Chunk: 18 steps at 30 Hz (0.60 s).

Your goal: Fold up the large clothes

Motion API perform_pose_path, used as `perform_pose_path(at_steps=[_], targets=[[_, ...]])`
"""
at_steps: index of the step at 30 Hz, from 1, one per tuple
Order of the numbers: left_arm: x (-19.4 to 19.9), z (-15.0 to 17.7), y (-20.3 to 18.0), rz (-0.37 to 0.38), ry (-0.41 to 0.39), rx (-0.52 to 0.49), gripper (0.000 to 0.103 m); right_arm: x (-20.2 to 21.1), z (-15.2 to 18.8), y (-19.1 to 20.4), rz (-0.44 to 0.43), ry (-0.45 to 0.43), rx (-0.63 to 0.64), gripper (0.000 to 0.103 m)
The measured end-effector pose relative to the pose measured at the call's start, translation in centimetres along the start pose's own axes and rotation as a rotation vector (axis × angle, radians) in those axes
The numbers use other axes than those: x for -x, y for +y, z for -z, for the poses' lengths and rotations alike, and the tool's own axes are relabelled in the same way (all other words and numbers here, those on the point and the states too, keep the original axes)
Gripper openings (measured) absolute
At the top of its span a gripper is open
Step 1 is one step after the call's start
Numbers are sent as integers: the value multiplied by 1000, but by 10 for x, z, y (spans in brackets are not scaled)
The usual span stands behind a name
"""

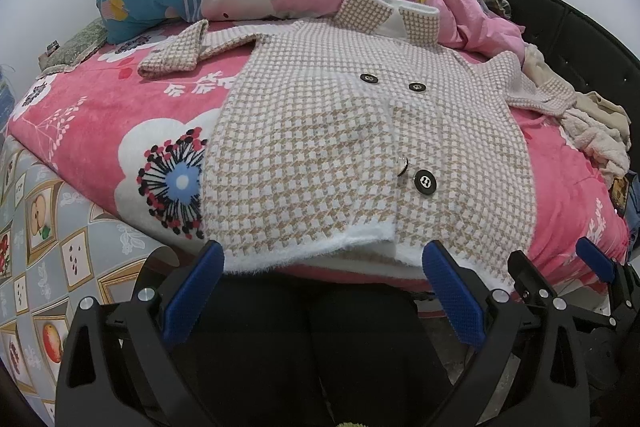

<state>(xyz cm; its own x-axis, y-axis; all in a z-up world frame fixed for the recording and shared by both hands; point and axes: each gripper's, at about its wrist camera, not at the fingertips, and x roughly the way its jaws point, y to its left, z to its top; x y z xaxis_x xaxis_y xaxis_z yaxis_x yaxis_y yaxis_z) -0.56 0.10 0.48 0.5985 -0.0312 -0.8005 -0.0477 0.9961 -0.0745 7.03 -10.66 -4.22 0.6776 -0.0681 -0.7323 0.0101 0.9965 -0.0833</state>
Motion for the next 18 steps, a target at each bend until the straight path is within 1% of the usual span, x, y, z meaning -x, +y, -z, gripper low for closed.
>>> perform_pose_path(at_steps=[18], targets=[[1,-1,2,3,-2,2,98,2,-3,2,1,2,1,96]])
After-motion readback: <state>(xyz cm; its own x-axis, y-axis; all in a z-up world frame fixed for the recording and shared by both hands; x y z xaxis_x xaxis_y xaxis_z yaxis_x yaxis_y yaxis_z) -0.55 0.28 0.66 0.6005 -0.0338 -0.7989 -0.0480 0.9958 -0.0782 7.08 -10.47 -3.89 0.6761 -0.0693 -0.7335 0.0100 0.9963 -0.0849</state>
